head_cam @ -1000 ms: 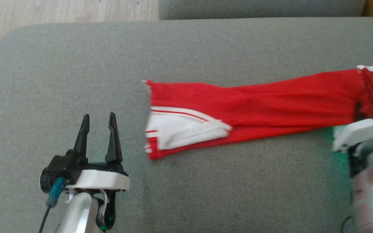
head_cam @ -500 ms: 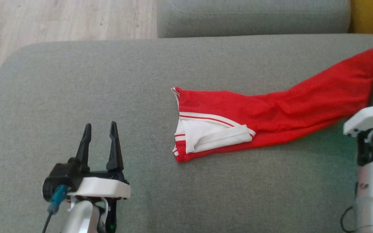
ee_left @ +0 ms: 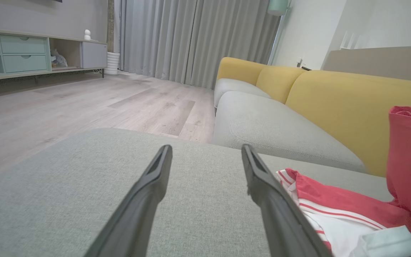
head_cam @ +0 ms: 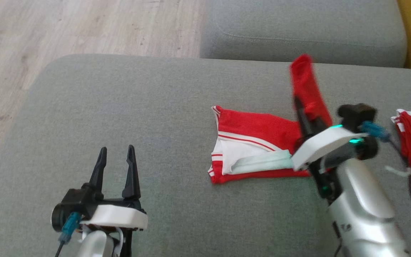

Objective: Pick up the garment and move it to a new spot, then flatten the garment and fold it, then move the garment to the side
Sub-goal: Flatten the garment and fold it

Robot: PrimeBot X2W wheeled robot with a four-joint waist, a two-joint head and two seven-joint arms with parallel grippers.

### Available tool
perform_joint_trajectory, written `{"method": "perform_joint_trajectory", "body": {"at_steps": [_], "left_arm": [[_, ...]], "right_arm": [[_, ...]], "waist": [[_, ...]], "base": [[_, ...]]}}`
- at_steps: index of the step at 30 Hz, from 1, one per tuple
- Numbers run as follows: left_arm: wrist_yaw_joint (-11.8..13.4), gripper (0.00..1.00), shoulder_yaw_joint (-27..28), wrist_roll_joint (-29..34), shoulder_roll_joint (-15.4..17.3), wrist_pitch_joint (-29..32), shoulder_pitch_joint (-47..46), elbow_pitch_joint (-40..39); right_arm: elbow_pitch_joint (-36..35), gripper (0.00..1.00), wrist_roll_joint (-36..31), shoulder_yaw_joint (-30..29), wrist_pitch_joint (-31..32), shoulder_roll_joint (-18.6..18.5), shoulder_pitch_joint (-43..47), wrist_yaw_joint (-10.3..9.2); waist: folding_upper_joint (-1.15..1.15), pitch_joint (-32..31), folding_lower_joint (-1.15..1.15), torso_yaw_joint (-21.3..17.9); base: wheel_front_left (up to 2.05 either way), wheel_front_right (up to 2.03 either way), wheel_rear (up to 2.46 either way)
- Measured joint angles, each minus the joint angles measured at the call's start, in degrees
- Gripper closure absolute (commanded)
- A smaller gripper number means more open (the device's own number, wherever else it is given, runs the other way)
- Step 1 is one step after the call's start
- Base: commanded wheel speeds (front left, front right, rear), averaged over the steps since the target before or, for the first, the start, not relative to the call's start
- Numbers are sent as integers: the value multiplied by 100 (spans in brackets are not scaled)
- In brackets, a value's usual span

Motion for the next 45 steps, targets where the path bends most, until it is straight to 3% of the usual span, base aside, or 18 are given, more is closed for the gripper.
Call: {"method": "perform_joint_trajectory", "body": {"at_steps": [6, 22, 23, 24, 32, 35, 38, 41, 45], "left_arm": [[0, 0, -38, 0, 0, 0, -5, -13], [56, 0, -350, -151, -1, 0, -120, -4], [56, 0, -349, -152, -1, 0, -125, -9], [57, 0, -350, -152, -1, 0, -131, -15], [88, 0, -343, -154, -1, 0, -179, -42], [111, 0, -324, -204, -1, 0, -175, -76], [114, 0, -275, -204, -1, 0, -170, -123], [135, 0, -202, -203, -1, 0, -160, -205], [156, 0, -145, -201, -1, 0, -153, -290]], "right_arm": [[303, 100, 673, 1024, -111, -2, -23, 0], [1529, 100, 1619, 2627, -605, -19, -482, 0], [1569, 46, 1658, 2716, -606, -19, -480, 0], [1563, 0, 1757, 2806, -605, -22, -480, 0], [1105, 0, 2326, 3389, -859, -46, -578, 0], [1073, 0, 2318, 3151, -1076, -46, -856, 0], [1210, 0, 1752, 2672, -1157, -46, -1053, 0], [1148, 0, 881, 1703, -1170, -48, -1059, 0], [514, 0, -437, 246, -1190, -51, -735, 0]], "waist": [[0, 77, 1, 137], [0, 391, 1, 484], [0, 398, 1, 489], [0, 405, 1, 491], [0, 372, 1, 362], [0, 298, 1, 237], [0, 251, 1, 116], [0, 217, 1, -16], [0, 185, 1, -175]], "base": [[0, 0, 0], [0, 0, 0], [0, 0, 0], [0, 0, 0], [0, 0, 0], [0, 0, 0], [0, 0, 0], [0, 0, 0], [0, 0, 0]]}}
